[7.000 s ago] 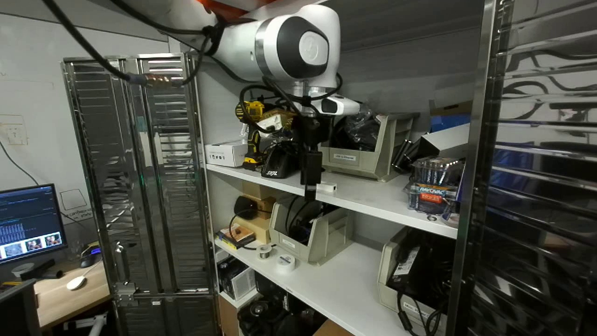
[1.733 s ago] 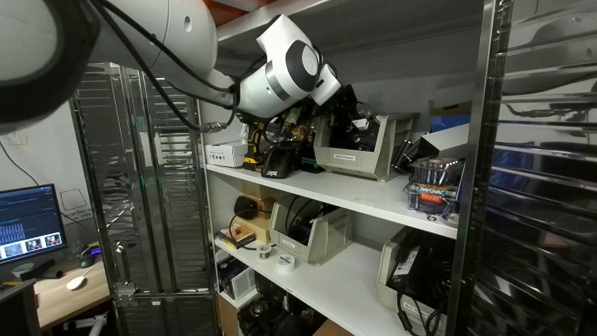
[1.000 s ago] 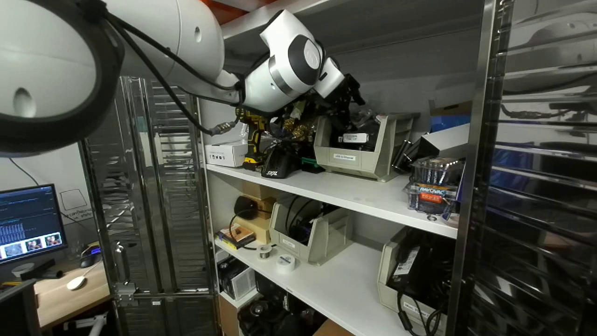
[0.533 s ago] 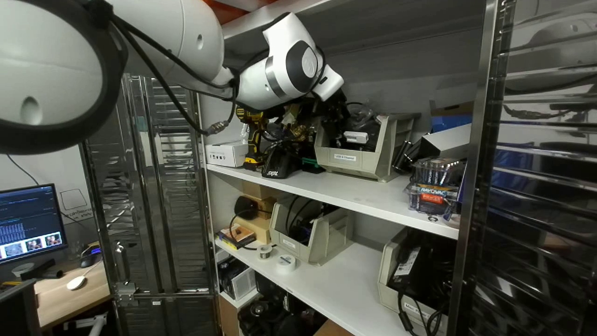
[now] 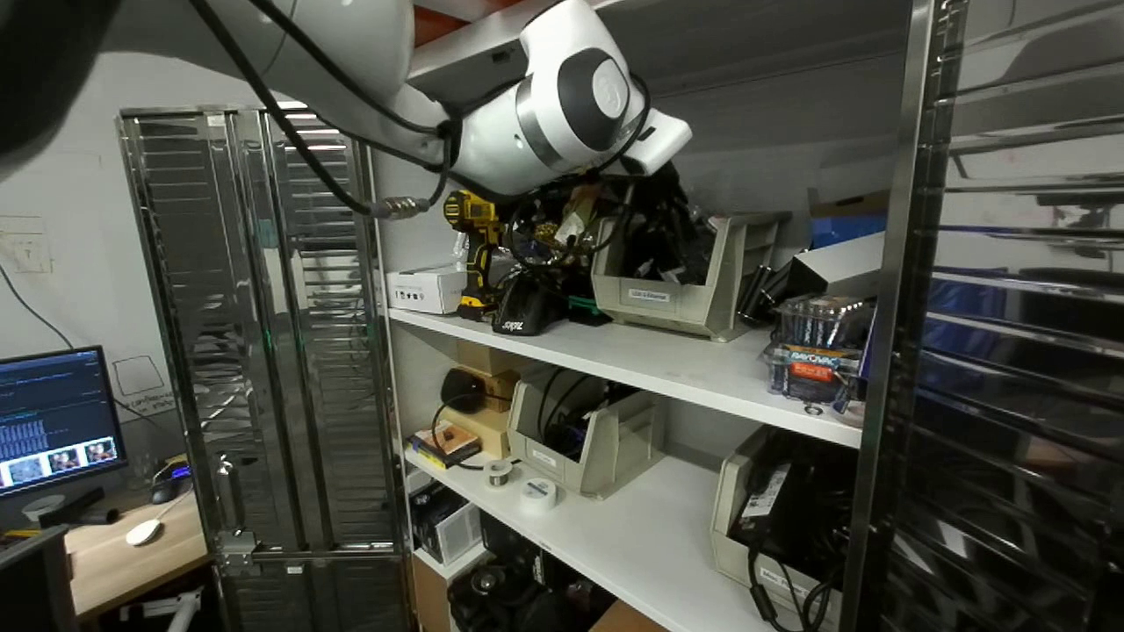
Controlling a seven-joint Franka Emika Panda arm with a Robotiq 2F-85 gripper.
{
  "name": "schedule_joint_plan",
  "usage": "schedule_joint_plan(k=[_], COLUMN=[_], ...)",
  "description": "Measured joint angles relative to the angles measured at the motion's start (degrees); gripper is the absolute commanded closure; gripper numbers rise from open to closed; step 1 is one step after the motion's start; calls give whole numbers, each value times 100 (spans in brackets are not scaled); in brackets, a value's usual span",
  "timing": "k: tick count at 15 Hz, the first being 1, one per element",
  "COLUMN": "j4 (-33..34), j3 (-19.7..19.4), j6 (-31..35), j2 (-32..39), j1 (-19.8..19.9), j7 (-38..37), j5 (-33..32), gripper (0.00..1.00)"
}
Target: Put the white extension cable inside the compartment.
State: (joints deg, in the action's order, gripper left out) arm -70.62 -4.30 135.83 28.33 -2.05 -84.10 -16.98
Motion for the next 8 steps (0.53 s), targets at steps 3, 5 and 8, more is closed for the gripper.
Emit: schedule_joint_plan(k=[3,5,8], j4=[-519,-782,-994], j3=[146,333,367], j6=[-273,-712,-1566], j2=[-499,-857,-1136], j1=[233,411,475], j7=[838,1654,2802], j5=[363,821,1449], gripper=[0,0,0])
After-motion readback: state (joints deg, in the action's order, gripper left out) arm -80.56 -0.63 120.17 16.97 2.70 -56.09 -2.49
